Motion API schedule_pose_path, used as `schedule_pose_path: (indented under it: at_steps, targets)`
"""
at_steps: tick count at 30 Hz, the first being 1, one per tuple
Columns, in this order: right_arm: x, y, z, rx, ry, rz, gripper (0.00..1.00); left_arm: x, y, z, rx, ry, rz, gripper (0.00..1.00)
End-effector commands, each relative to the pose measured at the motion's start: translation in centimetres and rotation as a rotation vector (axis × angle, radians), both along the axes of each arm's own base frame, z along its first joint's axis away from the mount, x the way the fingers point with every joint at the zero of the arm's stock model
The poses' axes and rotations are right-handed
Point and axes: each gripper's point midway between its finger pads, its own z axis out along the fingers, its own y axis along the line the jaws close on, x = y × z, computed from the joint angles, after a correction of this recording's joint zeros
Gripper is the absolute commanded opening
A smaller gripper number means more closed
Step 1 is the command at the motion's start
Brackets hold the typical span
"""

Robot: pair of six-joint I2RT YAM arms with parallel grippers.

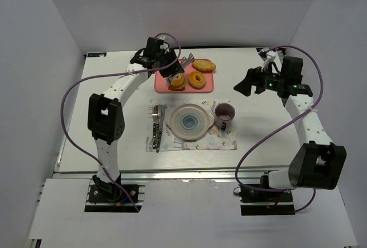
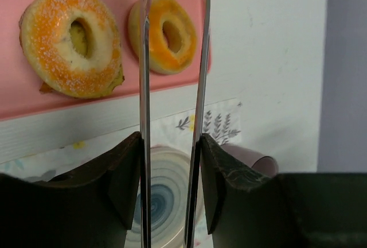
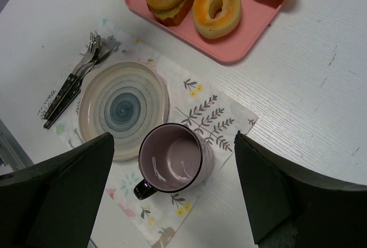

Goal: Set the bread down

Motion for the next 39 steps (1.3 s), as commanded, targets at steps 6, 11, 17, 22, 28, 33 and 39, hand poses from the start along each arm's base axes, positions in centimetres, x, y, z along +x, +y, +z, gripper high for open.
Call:
schedule_pose_path:
  at_steps: [6, 11, 17, 22, 28, 33, 39]
  targets:
    - [-0.3, -0.2, 0.9, 0.03, -0.036, 0.006, 0.89, -1.6, 0.5, -2.5, 0.186, 0.082, -0.074, 0.54]
    - [-0.3, -0.2, 0.8, 0.038, -0.032, 0.009, 0.89, -2.0, 0.3, -2.9, 0.197, 0.094, -0.08, 0.56]
    - [-0.4, 0.0, 0.7, 0.045, -0.028, 0.015, 0.89, -2.3, -0.6, -2.5, 0.171, 0.093, -0.099, 0.57]
    - [-0.6, 0.1, 0.7, 0.055, -0.022, 0.016, 0.89, -2.6, -1.3, -1.7, 0.137, 0.095, -0.113, 0.57]
    - [-0.8, 0.2, 0.7, 0.063, -0.02, 0.018, 0.89, -2.9, -1.2, -1.6, 0.138, 0.102, -0.108, 0.57]
    - [-0.8, 0.2, 0.7, 0.072, -0.02, 0.021, 0.89, -3.1, -1.8, -2.0, 0.124, 0.118, -0.12, 0.57]
    - [-0.9, 0.3, 0.6, 0.073, -0.017, 0.02, 0.89, -3.1, -2.2, -3.4, 0.125, 0.148, -0.122, 0.54]
